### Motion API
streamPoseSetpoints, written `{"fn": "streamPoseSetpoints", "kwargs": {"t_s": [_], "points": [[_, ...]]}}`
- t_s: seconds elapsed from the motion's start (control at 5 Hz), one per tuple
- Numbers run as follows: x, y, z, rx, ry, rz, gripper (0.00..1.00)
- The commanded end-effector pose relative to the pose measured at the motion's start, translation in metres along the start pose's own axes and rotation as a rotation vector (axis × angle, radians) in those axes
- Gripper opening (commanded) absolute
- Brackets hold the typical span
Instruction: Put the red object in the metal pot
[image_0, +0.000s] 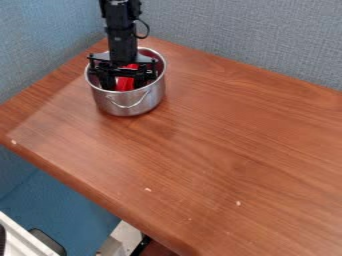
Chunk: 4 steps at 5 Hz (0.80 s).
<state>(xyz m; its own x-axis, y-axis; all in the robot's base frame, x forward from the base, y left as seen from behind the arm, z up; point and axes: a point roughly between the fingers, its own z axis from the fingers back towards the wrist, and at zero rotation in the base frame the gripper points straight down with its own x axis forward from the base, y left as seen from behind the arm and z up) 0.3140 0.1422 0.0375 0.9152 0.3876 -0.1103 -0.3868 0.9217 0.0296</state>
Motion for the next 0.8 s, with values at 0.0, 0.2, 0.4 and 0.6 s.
{"fn": "streamPoseSetpoints", "kwargs": {"t_s": [0.0,0.2,0.4,0.6], "points": [[-0.003,-0.003,0.014,0.006,-0.055,-0.052,0.0],[0.007,0.006,0.014,0.006,-0.056,-0.061,0.0],[0.018,0.015,0.015,0.007,-0.058,-0.07,0.0],[0.018,0.02,0.017,0.007,-0.06,-0.067,0.0]]}}
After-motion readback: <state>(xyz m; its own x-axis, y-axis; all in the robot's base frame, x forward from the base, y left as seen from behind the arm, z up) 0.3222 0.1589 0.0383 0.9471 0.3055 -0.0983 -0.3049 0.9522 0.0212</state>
